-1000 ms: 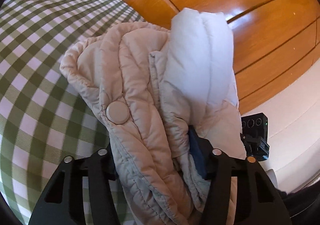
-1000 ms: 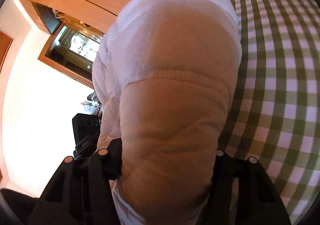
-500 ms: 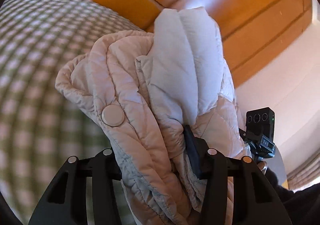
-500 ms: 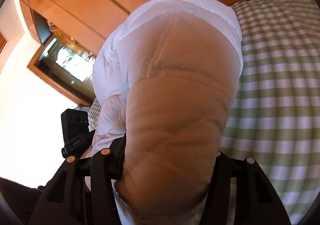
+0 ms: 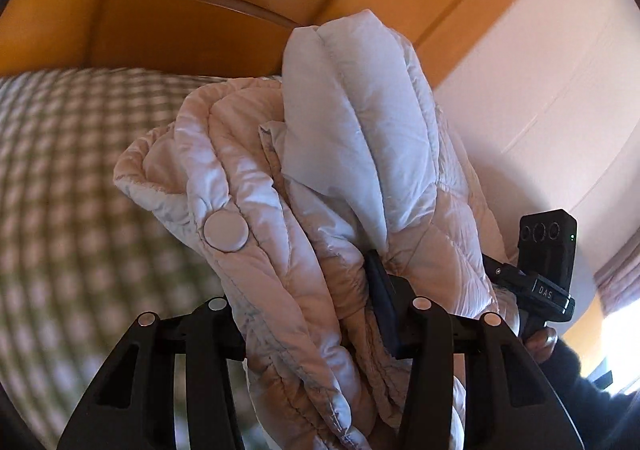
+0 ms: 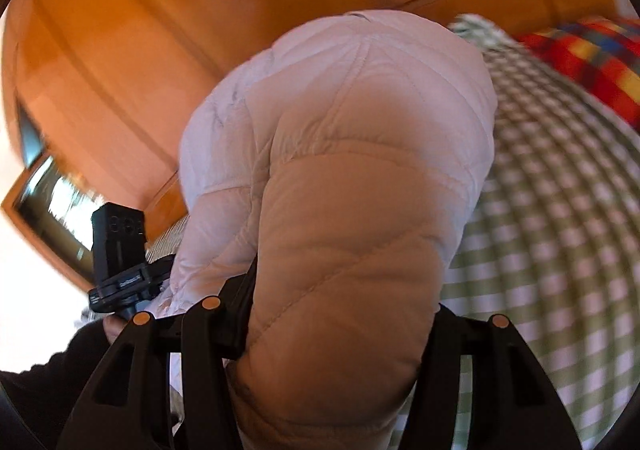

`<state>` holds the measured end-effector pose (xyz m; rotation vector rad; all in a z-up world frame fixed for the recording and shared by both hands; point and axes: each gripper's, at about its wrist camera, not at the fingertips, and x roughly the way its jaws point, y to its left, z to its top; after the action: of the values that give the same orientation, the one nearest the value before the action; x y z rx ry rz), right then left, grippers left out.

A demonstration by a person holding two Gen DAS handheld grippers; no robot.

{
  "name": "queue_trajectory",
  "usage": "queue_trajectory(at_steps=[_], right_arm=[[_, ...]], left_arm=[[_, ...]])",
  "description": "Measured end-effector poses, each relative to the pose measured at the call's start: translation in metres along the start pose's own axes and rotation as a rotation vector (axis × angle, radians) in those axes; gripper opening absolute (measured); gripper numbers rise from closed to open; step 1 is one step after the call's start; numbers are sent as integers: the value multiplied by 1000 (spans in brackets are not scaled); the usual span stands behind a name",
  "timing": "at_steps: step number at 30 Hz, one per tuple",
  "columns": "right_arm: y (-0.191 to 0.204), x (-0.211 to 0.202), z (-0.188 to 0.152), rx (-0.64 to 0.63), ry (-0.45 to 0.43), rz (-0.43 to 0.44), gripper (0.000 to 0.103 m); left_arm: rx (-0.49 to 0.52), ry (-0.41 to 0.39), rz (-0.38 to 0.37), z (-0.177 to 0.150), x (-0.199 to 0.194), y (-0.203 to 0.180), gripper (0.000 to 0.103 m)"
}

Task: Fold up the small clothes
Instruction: 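Hold the jacket bundle with both grippers and lift it off the bed, then lower the jacket bundle onto the sheet beside the plaid pillow and open both grippers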

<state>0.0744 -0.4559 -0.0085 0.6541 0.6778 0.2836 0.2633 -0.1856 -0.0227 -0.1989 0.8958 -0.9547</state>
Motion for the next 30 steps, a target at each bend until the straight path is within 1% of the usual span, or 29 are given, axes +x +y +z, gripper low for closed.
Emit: queue_trajectory(at_steps=[2,4,5,6,7,8,9,10,11,12,14,15,16,18,20,22,24,25,27,29,30], right_arm=[[-23,-4,-8,62,-6,-16,54],[-50,-6,-20,130,-16,-18,61],[-56,-6,-24,145,-30,-37,69],[-63,-8,-29,154,-47,-55,76],[-70,-10,-33,173,-53,-58,78],[-72,-12,-37,187,-54,-62,84],[-74,-15,-39,189,-50,-69,86],[-71,-17,-40,178,-45,-92,87],[-81,-21,-37,169,-44,-118,94],[-74,-25,-37,150,-39,-162,98],[-70,-33,-30,124,-33,-208,99],[-58,-42,-28,83,-52,-270,99],[-49,-45,-20,50,-72,-312,99],[-24,-57,-13,-18,-120,-381,99],[-15,-65,-2,-51,-151,-385,98],[8,-69,6,-106,-177,-387,98],[30,-60,20,-151,-170,-373,95],[37,-53,20,-173,-163,-377,94],[49,-29,41,-219,-143,-408,92],[52,-4,61,-240,-118,-425,86],[54,10,71,-247,-91,-432,85]], left_arm=[[13,52,13,8,33,-11,46],[22,80,55,9,54,-16,53],[17,93,66,9,66,-18,55],[19,94,76,9,72,-21,58],[28,94,90,9,76,-24,61],[46,93,108,9,81,-27,61],[52,92,114,10,82,-26,62],[50,92,118,10,83,-28,62],[48,92,122,10,84,-32,63],[53,90,133,8,80,-36,64],[75,84,157,4,68,-50,66],[86,70,173,2,61,-56,67],[91,59,180,1,54,-58,67],[104,24,207,-2,37,-63,67],[106,-3,233,-6,24,-64,67],[112,-51,258,-11,5,-67,67],[121,-92,252,-18,-14,-72,67],[128,-108,239,-21,-19,-73,67],[151,-131,197,-25,-28,-77,67],[171,-127,167,-31,-31,-82,67],[181,-102,156,-35,-27,-84,67]])
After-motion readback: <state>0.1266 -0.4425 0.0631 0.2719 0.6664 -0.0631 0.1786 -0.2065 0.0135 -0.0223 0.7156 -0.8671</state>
